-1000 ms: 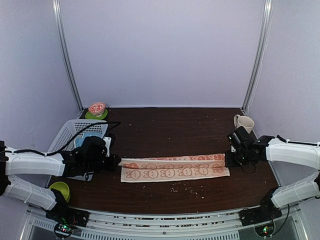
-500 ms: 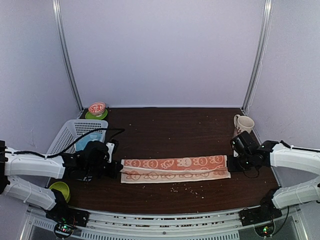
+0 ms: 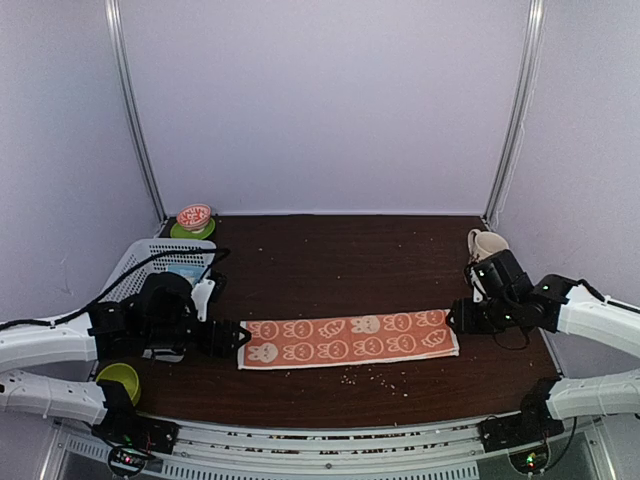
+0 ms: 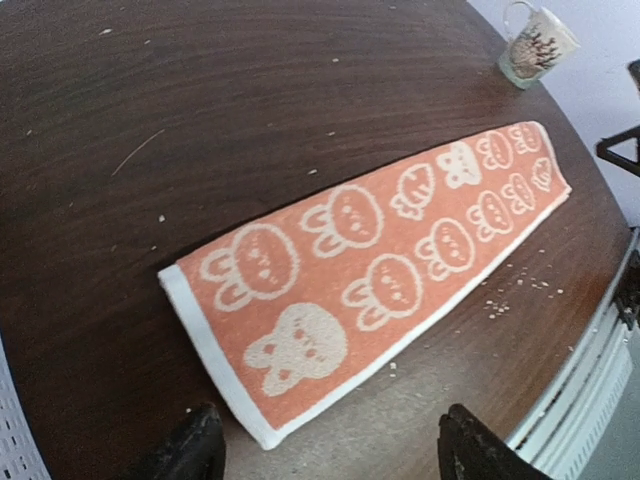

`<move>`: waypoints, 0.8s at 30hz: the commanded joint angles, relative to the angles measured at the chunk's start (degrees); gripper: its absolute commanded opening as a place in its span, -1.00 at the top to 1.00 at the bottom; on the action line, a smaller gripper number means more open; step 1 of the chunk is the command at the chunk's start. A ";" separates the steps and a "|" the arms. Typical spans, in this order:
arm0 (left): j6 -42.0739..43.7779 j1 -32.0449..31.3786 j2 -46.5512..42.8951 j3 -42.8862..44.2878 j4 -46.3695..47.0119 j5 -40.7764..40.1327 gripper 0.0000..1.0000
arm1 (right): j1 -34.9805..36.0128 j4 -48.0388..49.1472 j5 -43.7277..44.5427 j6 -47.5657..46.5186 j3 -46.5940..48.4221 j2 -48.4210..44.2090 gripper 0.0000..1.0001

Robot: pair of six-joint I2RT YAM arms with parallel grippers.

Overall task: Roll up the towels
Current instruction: Fold the towel at the center of the board, then smooth out the towel at the center of the board.

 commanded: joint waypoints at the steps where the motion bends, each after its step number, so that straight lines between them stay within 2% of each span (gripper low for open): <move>1: 3.32 -0.34 2.35 9.75 -1.97 8.89 -0.47 | 0.32 4.18 -2.46 1.70 2.78 5.17 -0.04; 3: 2.73 -0.30 8.80 13.44 -0.77 8.19 -0.31 | 0.28 8.46 -4.52 3.74 2.50 7.55 -0.03; 6: 0.62 -0.21 20.85 19.00 2.30 6.92 0.16 | 0.00 14.41 -5.94 5.98 2.03 11.58 -0.02; 8: -0.71 -0.21 28.35 22.48 3.68 6.01 0.40 | -0.74 16.80 -6.16 6.98 1.55 14.11 0.00; 11: -1.84 0.44 36.80 25.82 4.85 3.36 0.57 | -3.60 20.63 -5.95 8.74 0.25 17.44 0.02; 19: -4.07 4.21 46.05 25.65 4.18 1.39 0.71 | -10.60 24.84 -9.82 11.23 -0.14 27.93 0.06; 24: -3.46 4.28 47.40 23.71 3.82 1.31 0.72 | -12.05 24.87 -11.50 11.06 -0.71 28.25 0.03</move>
